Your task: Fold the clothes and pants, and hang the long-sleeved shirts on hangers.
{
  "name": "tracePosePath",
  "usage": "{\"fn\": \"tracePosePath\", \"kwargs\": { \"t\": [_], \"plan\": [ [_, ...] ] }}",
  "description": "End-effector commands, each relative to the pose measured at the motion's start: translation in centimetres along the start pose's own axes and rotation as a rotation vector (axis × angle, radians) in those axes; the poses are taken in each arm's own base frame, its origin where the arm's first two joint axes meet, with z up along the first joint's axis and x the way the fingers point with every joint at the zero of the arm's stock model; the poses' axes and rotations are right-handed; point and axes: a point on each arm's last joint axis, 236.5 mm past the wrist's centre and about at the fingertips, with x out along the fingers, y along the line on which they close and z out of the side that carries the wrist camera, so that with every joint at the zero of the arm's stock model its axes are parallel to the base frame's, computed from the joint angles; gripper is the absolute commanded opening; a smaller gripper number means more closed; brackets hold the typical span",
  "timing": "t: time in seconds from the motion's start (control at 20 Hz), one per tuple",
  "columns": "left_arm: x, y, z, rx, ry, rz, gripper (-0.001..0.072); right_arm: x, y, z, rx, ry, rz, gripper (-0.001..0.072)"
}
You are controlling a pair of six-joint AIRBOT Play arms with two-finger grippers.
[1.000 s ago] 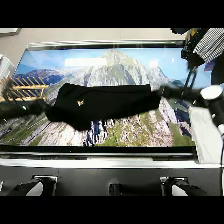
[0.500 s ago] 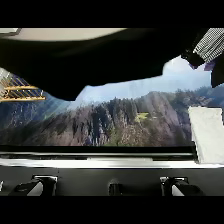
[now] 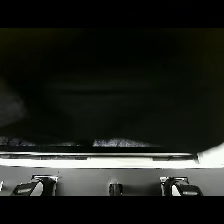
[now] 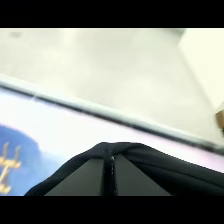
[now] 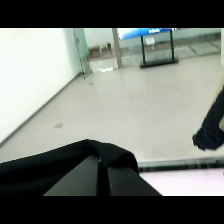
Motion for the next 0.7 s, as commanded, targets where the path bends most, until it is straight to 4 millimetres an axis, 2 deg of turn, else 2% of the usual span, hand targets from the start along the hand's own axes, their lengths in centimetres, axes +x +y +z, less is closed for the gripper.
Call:
{"fn": "tracePosePath", "kwargs": {
  "t": [0.0, 0.05, 0.15, 0.3, 0.5, 0.6, 0.65],
  "plan": [
    [2.7, 2.9, -3.5, 0.025, 0.151, 0.099, 0.0015, 3.5, -3.1, -6.6, 0.078, 0.275, -0.104, 0.0030],
    [5.0, 3.6, -5.4, 0.036, 0.229, 0.108, 0.0016, 5.4, -4.3, -9.7, 0.091, 0.398, -0.129, 0.0030],
    [10.8, 5.5, -10.8, 0.071, 0.431, 0.121, 0.0016, 9.6, -6.6, -16.6, 0.107, 0.648, -0.171, 0.0030],
    [20.0, 8.9, -21.4, 0.042, 0.726, 0.121, 0.0016, 16.0, -10.2, -28.1, 0.134, 0.951, -0.200, 0.0030],
    [30.6, 12.1, -34.2, 0.058, 0.916, 0.114, 0.0016, 21.7, -14.4, -43.6, 0.215, 1.159, -0.227, 0.0030],
    [35.0, 12.7, -39.5, 0.071, 0.959, 0.108, 0.0016, 23.5, -16.2, -49.9, 0.239, 1.211, -0.243, 0.0030],
    [37.0, 12.9, -41.4, 0.075, 0.970, 0.107, 0.0017, 24.7, -16.8, -52.3, 0.252, 1.213, -0.235, 0.0030]
  ]
}}
